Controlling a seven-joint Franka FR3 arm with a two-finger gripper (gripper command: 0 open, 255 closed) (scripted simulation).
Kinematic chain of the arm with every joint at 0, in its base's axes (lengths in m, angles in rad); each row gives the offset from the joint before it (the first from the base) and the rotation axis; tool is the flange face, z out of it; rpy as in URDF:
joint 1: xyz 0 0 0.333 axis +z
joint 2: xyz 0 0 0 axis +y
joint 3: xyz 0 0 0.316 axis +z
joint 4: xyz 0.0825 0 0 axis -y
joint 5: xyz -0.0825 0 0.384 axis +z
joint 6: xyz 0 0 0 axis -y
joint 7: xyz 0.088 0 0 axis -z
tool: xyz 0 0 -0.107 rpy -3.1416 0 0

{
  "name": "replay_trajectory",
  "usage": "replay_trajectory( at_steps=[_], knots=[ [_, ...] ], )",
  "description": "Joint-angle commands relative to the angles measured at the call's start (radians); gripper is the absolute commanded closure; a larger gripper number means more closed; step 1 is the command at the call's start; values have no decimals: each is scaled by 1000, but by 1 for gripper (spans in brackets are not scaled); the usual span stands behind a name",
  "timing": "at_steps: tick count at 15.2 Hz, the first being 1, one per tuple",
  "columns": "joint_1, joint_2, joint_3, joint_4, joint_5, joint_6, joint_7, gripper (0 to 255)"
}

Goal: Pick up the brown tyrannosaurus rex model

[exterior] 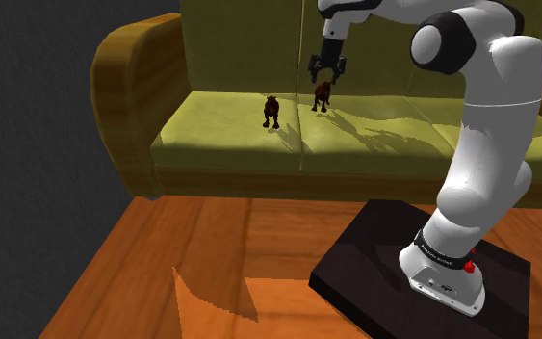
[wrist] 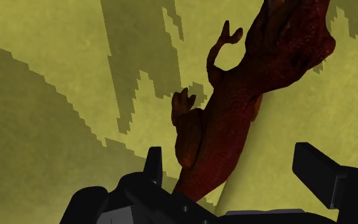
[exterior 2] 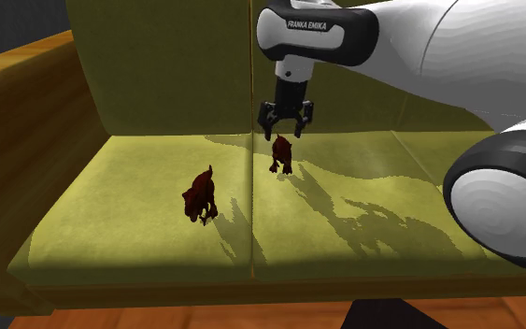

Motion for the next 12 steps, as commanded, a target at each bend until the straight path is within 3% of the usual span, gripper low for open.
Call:
replay_trajectory(
  at_steps=[1, 8, 9, 12],
  knots=[
    [-3, 8, -1, -11, 5, 18, -5, 0],
    [3, 6, 1, -90, 6, 93, -16, 0],
    [2, 6, 1, -90, 6, 93, -16, 255],
    [3, 5, 1, -90, 6, 93, -16, 255]
  ],
)
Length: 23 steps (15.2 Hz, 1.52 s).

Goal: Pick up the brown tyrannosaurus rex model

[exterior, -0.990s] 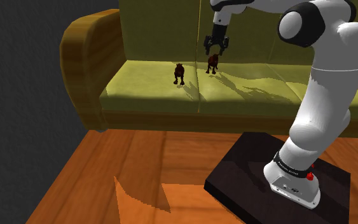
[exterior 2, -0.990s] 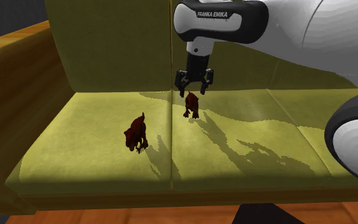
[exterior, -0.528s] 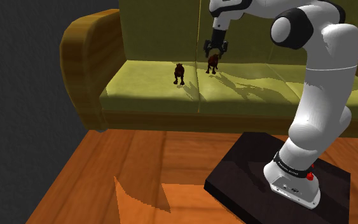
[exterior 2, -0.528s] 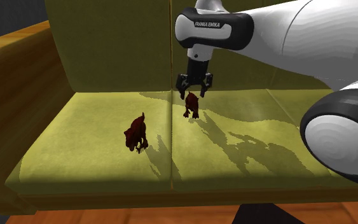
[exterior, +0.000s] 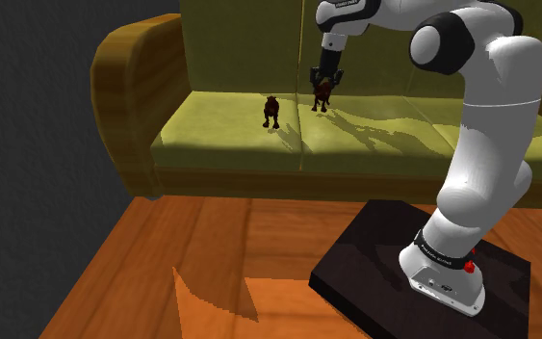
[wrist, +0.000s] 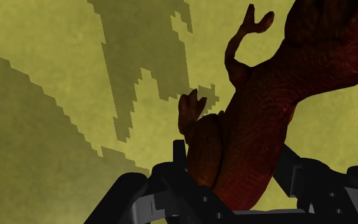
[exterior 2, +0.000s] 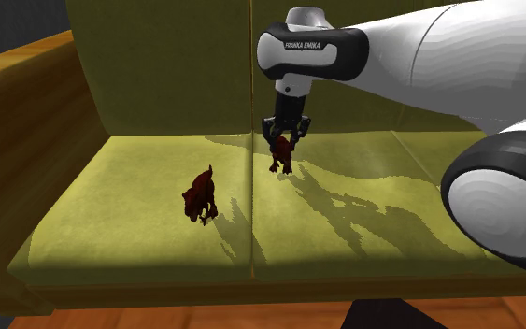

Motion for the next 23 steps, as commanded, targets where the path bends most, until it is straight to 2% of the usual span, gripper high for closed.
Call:
replay_trajectory(
  at_steps=[1, 6, 21, 23],
  knots=[
    [1, 1, 1, -1, 0, 0, 0, 255],
    [0, 1, 0, -1, 0, 0, 0, 255],
    [-21, 30, -2, 243, 4, -214, 29, 255],
    [-21, 30, -2, 246, 4, -217, 30, 255]
  ],
)
